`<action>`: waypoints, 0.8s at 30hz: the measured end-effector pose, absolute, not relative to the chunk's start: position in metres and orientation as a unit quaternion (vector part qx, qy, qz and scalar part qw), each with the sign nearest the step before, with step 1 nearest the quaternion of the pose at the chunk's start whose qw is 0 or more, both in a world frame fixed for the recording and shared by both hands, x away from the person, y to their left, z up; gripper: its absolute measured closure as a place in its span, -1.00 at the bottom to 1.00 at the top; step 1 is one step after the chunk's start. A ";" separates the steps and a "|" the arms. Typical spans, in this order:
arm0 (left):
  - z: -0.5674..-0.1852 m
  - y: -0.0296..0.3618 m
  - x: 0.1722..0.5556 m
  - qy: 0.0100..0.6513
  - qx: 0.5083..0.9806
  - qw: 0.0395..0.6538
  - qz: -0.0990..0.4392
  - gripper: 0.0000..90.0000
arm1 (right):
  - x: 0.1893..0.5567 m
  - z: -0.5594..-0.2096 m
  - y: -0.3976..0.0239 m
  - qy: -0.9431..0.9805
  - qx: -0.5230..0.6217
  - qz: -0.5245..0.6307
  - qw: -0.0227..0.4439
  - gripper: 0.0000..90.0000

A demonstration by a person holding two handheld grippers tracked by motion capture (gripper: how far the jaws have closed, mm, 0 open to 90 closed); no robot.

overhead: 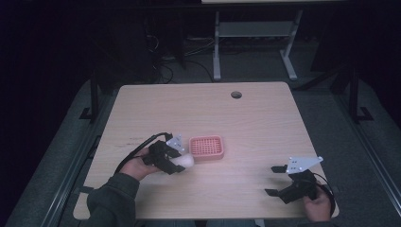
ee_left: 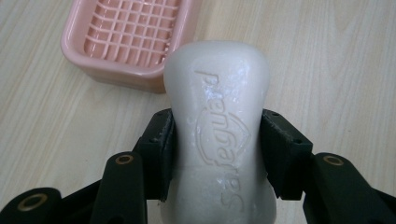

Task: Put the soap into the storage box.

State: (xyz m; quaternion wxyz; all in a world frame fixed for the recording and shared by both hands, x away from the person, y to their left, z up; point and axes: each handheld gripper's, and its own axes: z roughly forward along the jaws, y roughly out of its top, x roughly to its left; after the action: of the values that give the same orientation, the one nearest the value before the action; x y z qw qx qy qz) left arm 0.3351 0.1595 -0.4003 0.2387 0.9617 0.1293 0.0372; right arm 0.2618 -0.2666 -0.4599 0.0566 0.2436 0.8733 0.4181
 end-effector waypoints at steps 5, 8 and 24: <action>-0.400 0.154 0.339 0.126 0.964 0.231 0.038 0.09 | 0.262 -0.459 -0.265 0.874 0.240 0.419 0.057 -0.69; -0.398 0.152 0.343 0.124 0.964 0.231 0.042 0.09 | 0.262 -0.460 -0.266 0.874 0.240 0.419 0.057 -0.69; -0.393 0.136 0.357 0.117 0.966 0.225 0.040 0.09 | 0.261 -0.459 -0.268 0.872 0.241 0.423 0.060 -0.69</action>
State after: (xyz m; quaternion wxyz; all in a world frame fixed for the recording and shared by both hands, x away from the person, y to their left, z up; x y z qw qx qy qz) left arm 0.3573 0.1363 -0.3925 0.2248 0.9665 0.1172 0.0403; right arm 0.2610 -0.2677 -0.4586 0.0599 0.2410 0.8717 0.4225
